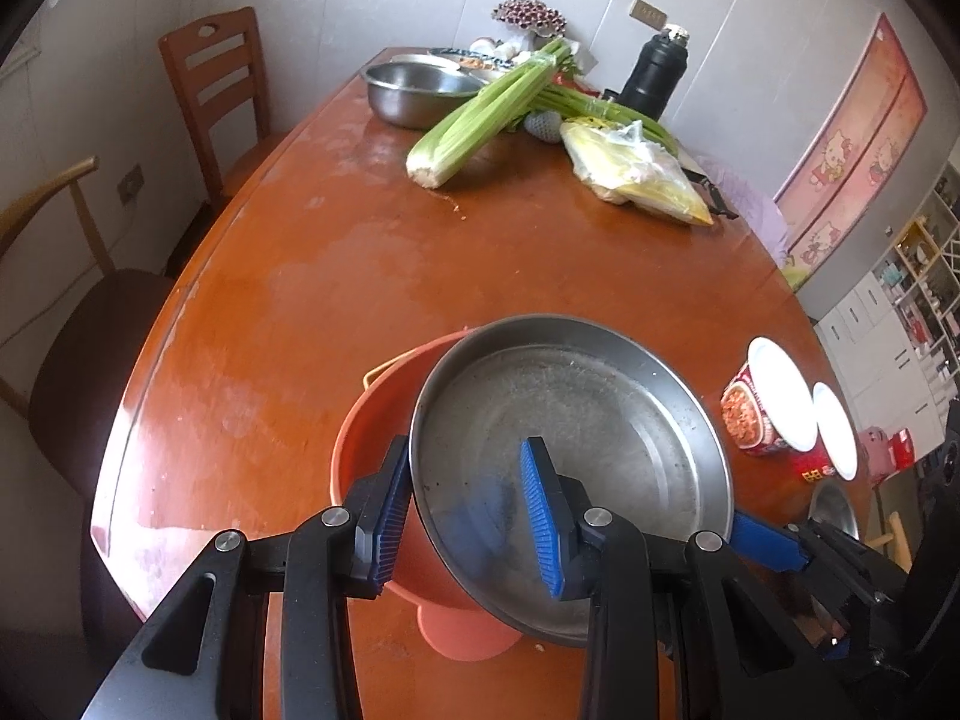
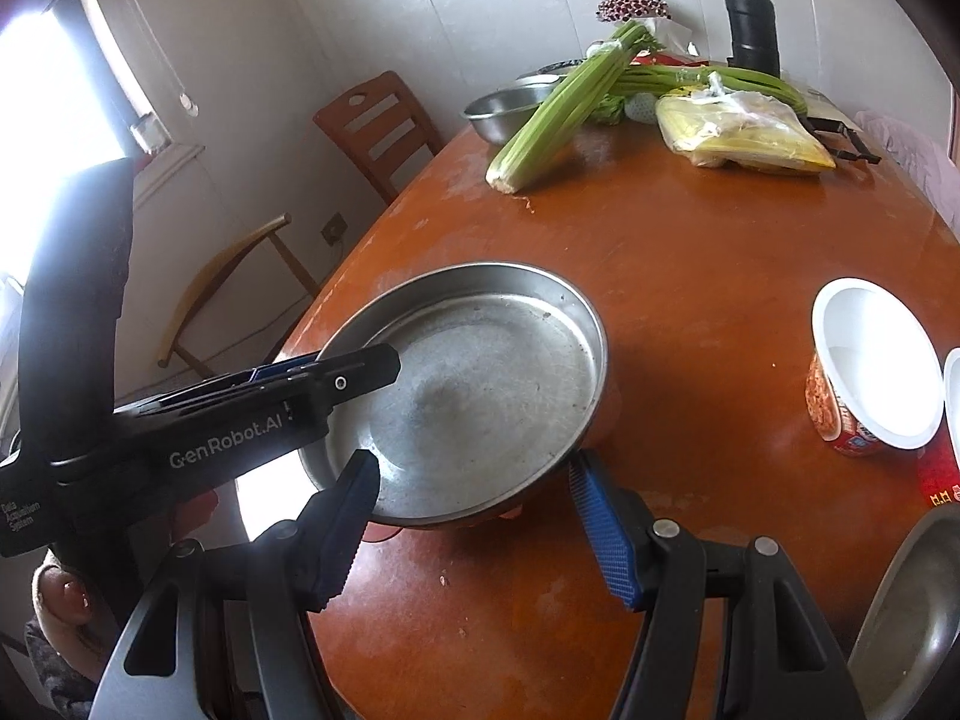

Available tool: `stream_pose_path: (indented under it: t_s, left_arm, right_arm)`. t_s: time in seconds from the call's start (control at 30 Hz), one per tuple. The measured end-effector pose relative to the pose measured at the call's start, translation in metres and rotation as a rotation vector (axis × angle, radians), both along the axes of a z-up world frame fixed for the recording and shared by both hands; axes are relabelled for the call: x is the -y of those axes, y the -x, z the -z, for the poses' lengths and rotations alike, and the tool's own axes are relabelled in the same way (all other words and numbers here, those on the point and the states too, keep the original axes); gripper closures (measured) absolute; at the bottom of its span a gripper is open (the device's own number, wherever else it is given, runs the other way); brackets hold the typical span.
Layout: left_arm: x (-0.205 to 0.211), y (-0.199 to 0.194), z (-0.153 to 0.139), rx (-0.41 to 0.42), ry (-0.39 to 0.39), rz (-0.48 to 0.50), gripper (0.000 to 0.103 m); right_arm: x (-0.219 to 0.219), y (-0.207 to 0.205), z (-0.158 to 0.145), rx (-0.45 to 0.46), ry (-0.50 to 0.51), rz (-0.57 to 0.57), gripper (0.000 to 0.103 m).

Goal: Organize plates and bowls
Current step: 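Lift the steel tray with the left tool over the orange plate, then lower the steel tray onto the orange plate and open the left tool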

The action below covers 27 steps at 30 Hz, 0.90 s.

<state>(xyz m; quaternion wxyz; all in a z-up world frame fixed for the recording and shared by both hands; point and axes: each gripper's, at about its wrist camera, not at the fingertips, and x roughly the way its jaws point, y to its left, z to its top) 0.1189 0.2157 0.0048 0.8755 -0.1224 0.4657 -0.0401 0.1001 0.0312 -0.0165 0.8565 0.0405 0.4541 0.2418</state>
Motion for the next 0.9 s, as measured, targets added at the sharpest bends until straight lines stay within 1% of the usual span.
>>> stream_pose_path:
  t_s: [0.3, 0.5, 0.7, 0.9]
  left_arm:
    - [-0.009, 0.004, 0.014, -0.020, -0.003, -0.026, 0.067]
    - [-0.007, 0.005, 0.017, -0.017, -0.029, -0.026, 0.067]
    - [-0.005, 0.006, 0.024, -0.017, -0.060, -0.018, 0.067]
    - [-0.009, 0.004, 0.027, -0.011, -0.055, -0.024, 0.067]
  right_arm:
    - [-0.014, 0.002, 0.009, -0.014, 0.026, -0.035, 0.037]
    - [-0.018, 0.002, 0.015, -0.033, 0.038, -0.045, 0.037]
    - [-0.018, 0.000, 0.014, -0.021, 0.042, -0.051, 0.037]
    - [-0.024, -0.001, 0.020, -0.021, 0.059, -0.060, 0.037]
